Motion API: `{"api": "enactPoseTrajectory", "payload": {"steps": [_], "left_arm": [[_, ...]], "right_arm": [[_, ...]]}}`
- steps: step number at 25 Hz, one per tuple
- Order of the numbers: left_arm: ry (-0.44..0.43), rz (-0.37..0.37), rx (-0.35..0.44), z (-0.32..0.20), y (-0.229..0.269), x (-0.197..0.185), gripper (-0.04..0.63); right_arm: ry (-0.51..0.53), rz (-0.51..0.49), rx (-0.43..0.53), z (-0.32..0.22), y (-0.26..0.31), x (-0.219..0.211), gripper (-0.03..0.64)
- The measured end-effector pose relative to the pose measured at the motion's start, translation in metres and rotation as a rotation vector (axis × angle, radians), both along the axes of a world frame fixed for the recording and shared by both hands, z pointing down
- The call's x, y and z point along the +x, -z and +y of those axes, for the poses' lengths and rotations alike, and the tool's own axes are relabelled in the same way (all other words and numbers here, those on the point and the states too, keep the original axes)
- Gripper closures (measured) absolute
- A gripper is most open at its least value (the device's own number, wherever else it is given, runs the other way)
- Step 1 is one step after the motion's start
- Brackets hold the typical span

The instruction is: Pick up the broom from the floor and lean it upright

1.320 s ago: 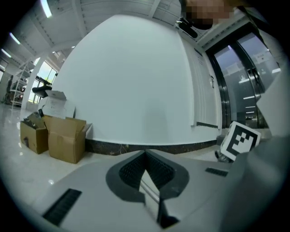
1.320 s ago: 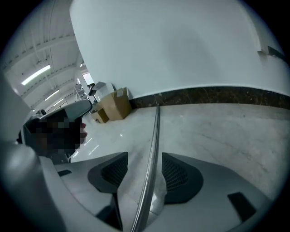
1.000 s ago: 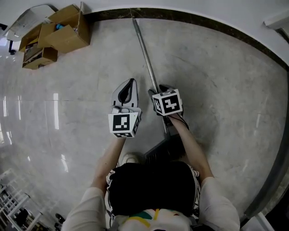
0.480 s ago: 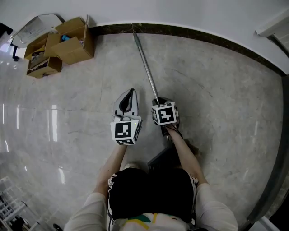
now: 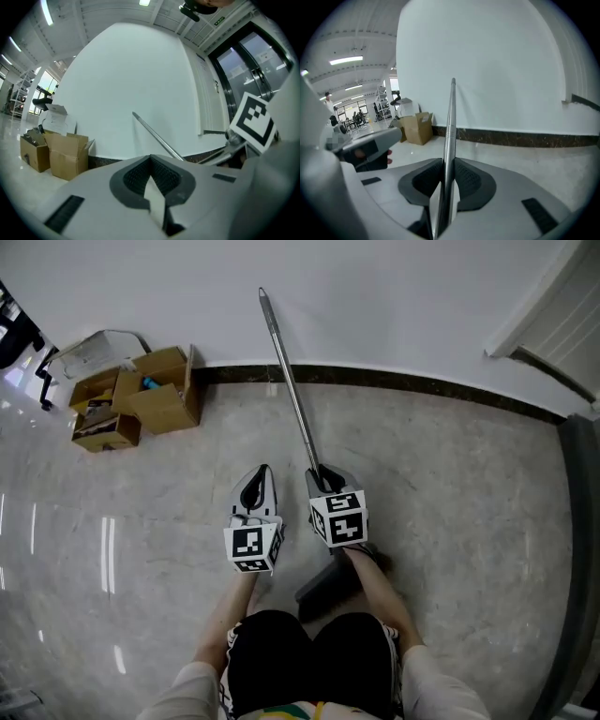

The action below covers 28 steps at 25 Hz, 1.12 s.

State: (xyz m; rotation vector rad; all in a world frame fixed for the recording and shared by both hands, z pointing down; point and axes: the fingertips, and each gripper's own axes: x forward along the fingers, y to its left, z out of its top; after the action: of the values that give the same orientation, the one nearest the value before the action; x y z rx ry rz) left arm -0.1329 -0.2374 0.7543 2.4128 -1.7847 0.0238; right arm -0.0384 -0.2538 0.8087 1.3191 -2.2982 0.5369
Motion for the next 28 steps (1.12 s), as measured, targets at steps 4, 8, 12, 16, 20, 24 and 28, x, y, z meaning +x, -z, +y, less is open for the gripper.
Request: {"api": "enactPoseTrajectory", "payload": {"steps": [4, 8, 12, 16, 20, 24, 28], "left_arm": [[-0.035, -0.015, 0.067, -0.001, 0.035, 0.011, 0.551], [-0.068, -0.016, 0.114, 0.003, 0.061, 0.019, 0.551], [-0.115, -0.03, 0.167, 0.005, 0.086, 0.034, 0.551], [-0.157, -0.053, 0.213, 0.001, 0.102, 0.045, 0.551], [-0.197, -0.076, 0.231, -0.003, 0.104, 0.053, 0.551], [-0.216, -0.117, 0.221, -0.017, 0.092, 0.054, 0.551], [-0.2, -0.11, 0.204, -0.034, 0.084, 0.053, 0.551]], "right_arm": [[-0.023, -0.03, 0.143, -0.019, 0.07, 0.009, 0.522], [-0.056, -0.022, 0.255, -0.039, 0.124, 0.023, 0.522], [-0.075, 0.007, 0.323, -0.061, 0.16, 0.037, 0.522], [-0.128, 0.004, 0.354, -0.092, 0.178, 0.052, 0.523], [-0.168, -0.023, 0.339, -0.124, 0.175, 0.06, 0.525], [-0.207, -0.055, 0.314, -0.156, 0.168, 0.061, 0.526], [-0.273, -0.075, 0.305, -0.184, 0.166, 0.073, 0.528]]}}
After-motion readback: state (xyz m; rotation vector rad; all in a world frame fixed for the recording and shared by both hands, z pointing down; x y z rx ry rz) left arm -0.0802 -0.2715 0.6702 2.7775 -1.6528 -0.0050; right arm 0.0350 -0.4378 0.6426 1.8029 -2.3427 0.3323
